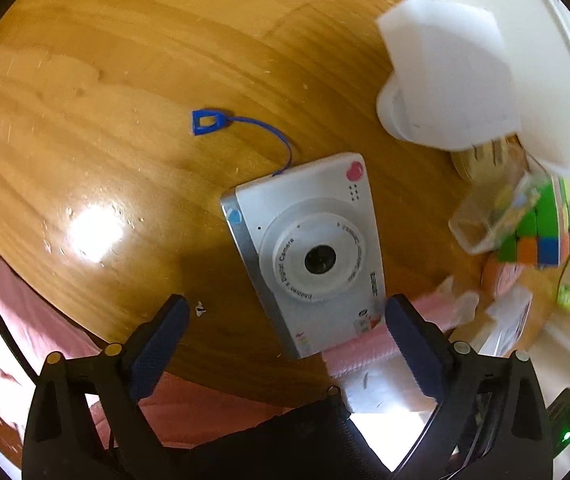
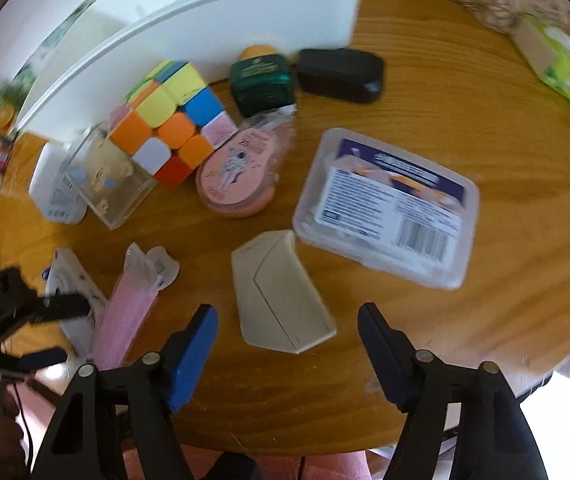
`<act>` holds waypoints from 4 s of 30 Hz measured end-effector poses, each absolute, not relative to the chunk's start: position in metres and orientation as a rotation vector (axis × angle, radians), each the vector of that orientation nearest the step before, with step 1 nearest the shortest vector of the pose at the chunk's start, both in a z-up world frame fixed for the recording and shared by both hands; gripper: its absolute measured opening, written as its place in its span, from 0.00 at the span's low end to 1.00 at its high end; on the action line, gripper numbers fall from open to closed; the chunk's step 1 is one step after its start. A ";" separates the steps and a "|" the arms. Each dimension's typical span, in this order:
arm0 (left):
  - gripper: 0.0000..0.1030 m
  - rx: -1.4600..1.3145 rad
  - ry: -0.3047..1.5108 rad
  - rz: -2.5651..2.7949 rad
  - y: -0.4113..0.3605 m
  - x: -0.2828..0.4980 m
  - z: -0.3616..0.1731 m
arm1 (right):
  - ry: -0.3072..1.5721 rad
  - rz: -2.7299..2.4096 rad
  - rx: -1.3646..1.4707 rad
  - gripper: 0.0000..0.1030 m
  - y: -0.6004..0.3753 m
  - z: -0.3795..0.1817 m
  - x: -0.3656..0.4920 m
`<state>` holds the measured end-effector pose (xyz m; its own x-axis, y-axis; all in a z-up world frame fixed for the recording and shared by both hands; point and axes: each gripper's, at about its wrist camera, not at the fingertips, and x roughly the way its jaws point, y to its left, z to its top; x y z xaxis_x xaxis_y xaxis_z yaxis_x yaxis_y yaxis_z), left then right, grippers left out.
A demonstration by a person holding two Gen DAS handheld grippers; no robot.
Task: Organize rigid objects
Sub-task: 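Grasp white compact device with left tool while right tool grasps beige block, then lift white device with left tool while right tool carries beige block over bin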
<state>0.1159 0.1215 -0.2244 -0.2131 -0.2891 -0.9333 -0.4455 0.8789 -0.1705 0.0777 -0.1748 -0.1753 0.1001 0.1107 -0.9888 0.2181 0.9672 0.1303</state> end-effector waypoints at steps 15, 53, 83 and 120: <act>0.91 -0.626 1.749 0.479 0.131 0.106 -0.241 | 1.624 0.217 -0.032 0.60 -0.148 -0.204 0.127; 0.59 -0.589 1.836 0.287 0.114 0.128 -0.219 | 1.648 0.149 0.059 0.46 -0.127 -0.176 0.101; 0.58 -0.451 1.433 0.167 0.153 0.161 -0.072 | 1.234 0.108 0.052 0.46 -0.129 -0.046 0.118; 0.59 -0.166 0.776 -0.153 0.060 0.195 0.015 | 0.742 0.144 0.074 0.46 -0.169 0.003 0.181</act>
